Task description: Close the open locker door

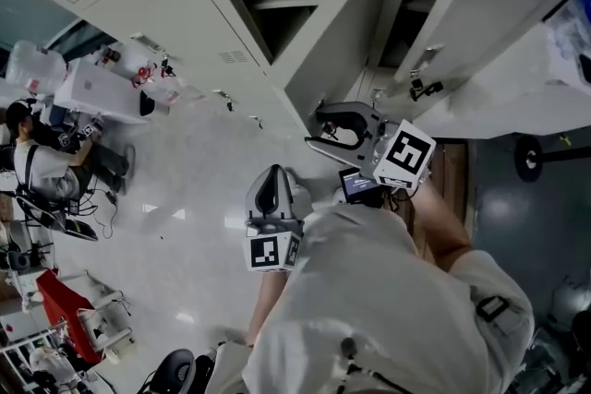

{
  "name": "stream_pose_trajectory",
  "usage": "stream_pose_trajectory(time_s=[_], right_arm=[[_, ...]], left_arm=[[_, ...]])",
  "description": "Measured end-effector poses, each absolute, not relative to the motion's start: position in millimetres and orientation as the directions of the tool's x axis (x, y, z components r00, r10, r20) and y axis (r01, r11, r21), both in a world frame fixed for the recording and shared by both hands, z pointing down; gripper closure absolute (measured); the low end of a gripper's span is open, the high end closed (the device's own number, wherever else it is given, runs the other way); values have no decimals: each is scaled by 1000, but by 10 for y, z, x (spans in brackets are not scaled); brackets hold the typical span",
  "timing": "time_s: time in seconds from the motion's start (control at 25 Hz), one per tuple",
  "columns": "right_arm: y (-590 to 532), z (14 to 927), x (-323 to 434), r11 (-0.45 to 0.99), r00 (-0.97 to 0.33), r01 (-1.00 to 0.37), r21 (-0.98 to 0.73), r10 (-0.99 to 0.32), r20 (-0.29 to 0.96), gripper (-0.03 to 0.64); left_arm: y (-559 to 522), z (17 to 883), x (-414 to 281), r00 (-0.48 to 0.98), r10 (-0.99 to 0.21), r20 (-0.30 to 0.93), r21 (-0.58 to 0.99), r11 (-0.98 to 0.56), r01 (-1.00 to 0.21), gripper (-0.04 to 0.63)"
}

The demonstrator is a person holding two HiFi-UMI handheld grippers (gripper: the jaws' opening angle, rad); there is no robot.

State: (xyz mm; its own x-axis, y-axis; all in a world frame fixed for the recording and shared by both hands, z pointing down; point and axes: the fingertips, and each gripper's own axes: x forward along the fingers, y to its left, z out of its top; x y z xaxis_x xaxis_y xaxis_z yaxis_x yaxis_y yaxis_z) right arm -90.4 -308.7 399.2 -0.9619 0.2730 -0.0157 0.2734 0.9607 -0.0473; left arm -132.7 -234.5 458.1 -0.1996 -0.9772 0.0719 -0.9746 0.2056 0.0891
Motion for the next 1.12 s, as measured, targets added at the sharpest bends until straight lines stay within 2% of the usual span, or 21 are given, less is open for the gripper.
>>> stream_pose_trajectory(time_s=[0.48,0.92,1.12], right_arm=[[-3213,4001,-1377,986,-987,158,-51,159,31,457],[-3506,3984,-1908,993,-998,-58,-100,-54,38,462],[-3635,3971,-2083,988,-994,-107,-114,-103,43,462]], left_arm=[[-2665,4593,-1585,-124,-991,42,119,128,-985,588],[-3064,4488,-2117,-48,-999,13,142,50,-989,588],[-3263,4476,-2364,-3,-1000,8,153,4,-988,588]])
